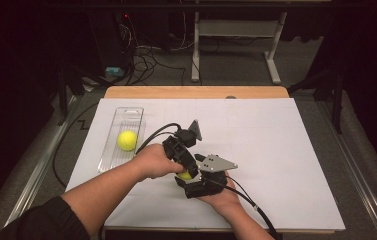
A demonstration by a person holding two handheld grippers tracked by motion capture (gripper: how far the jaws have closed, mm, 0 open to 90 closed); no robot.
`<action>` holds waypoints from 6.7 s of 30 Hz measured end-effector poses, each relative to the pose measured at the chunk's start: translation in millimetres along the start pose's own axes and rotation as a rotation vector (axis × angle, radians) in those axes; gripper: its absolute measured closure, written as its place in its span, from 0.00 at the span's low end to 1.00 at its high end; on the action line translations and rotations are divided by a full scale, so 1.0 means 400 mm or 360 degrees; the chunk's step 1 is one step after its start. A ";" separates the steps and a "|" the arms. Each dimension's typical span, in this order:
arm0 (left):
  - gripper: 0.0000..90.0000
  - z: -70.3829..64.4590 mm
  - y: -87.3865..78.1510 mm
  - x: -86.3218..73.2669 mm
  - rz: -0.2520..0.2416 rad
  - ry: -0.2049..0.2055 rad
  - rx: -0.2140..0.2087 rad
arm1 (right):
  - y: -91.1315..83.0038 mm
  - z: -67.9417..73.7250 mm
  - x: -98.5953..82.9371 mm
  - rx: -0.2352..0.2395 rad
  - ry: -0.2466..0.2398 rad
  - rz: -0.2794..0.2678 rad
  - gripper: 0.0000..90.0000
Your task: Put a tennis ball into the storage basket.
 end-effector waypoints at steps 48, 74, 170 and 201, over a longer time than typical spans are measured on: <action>0.30 0.072 -0.024 -0.045 -0.0006 -0.0092 0.0038 | -0.082 -0.075 -0.044 -0.0137 0.0002 0.0017 0.00; 0.30 0.147 -0.054 -0.109 0.0007 -0.0197 0.0059 | -0.202 -0.188 -0.125 -0.0311 0.0058 0.0042 0.00; 0.30 0.381 -0.099 -0.304 0.0024 -0.0568 0.0183 | -0.217 -0.192 -0.134 -0.0329 0.0049 0.0043 0.00; 0.08 0.362 -0.093 -0.295 0.0044 -0.0501 0.0181 | -0.214 -0.190 -0.131 -0.0323 0.0049 0.0036 0.00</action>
Point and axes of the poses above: each handheld gripper's, and its own axes: y roughly forward along the jaws, x roughly out of its top, z roughly to its left, the point moved 9 cm from there along y, roughly forward along the jaws, and after that the axes turned 6 degrees about z, right-handed, at the moved point
